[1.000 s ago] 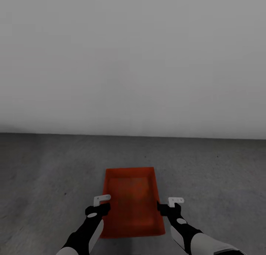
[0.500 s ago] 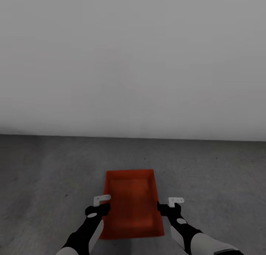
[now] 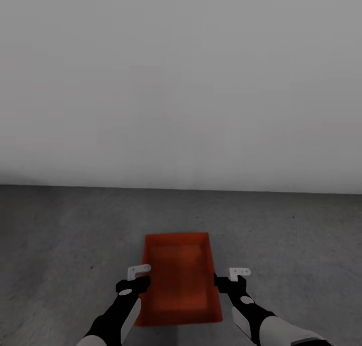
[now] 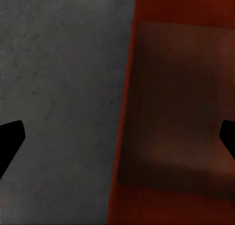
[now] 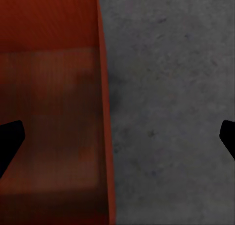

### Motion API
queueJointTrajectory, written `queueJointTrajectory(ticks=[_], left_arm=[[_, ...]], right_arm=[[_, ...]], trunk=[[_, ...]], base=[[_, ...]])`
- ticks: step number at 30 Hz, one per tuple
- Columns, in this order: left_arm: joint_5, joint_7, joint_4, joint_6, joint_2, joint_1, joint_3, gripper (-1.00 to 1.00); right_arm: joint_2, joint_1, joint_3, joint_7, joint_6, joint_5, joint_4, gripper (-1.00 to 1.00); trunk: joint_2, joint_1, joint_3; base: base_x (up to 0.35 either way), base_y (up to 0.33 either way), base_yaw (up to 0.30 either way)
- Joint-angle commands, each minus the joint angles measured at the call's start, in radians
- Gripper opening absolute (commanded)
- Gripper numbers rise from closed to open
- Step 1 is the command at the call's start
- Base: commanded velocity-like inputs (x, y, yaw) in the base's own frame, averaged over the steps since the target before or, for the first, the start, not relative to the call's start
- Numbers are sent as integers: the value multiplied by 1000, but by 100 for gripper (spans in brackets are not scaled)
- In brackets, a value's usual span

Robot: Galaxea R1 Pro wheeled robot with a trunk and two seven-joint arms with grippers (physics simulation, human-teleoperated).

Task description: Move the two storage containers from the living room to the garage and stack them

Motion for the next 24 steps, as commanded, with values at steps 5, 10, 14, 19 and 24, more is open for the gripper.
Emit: queueJointTrajectory(ticks=[5,10,14,19,24], left_arm=[[9,6,-1,5,1,0,-3,100],[9,4,0,5,1,0,-3,100],[16,3,3,5,0,0,-4,100],[26,3,6,5,1,0,-4,100],[29,3,6,4,2,0,-4,100]], right_arm=[[0,-1,9,-3,-3,-10,1,100],[0,-1,9,-3,-3,-10,1,100],[0,-1,9,-3,-3,-10,1,100],[0,-1,9,-3,-3,-10,1,100],[0,-1,9,-3,-3,-10,1,100]], trunk=[[35,-19,15],[70,-39,31],[98,-54,43],[133,-73,59],[168,-92,75]], base=[[0,0,0],[0,0,0],[0,0,0],[0,0,0],[0,0,0]])
